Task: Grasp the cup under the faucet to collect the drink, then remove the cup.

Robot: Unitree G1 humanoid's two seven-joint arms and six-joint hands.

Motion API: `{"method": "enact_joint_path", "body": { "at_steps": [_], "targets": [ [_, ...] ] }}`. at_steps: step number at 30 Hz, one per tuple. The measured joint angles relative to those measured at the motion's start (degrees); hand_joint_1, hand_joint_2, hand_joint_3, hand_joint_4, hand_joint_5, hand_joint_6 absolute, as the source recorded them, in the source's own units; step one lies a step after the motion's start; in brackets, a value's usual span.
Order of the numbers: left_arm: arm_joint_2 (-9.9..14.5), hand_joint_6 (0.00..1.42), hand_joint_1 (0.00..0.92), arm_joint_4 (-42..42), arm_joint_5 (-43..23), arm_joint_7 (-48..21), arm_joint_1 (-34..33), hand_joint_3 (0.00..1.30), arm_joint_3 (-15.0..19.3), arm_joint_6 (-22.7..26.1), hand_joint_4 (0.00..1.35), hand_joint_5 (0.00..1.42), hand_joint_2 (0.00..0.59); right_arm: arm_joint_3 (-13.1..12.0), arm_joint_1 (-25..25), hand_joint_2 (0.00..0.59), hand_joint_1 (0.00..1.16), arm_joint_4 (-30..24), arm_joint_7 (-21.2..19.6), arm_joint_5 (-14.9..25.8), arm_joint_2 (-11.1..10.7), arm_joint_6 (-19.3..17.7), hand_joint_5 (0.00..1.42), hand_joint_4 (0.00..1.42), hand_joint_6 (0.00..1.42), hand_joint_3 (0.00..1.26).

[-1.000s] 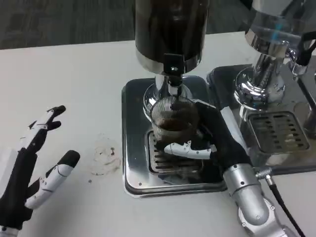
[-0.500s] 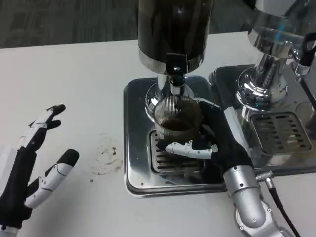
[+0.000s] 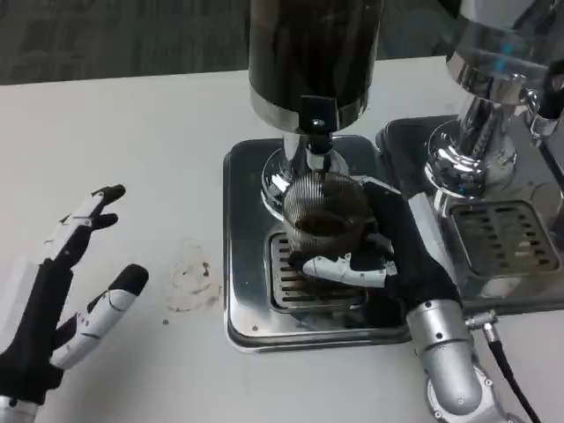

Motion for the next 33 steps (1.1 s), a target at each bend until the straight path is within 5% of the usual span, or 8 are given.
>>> {"method": "enact_joint_path", "body": {
  "at_steps": [18, 33],
  "targets": [
    [-0.11, 0.06, 0.0, 0.62, 0.88, 0.03, -1.12, 0.16, -1.29, 0.0, 0.01, 0.2, 0.176, -0.12, 3.52, 0.088, 1.05, -5.02, 0.05, -1.02, -0.97, 1.0, 0.77, 0.78, 0.78, 0.77],
    [-0.1, 0.06, 0.0, 2.41, 0.87, -0.02, -2.21, 0.16, -2.3, -0.06, 0.01, 0.2, 0.176, -0.62, 12.29, 0.078, 1.03, -18.31, 4.12, -0.93, -2.42, 5.03, 0.79, 0.81, 0.83, 0.79]
  ]
}}
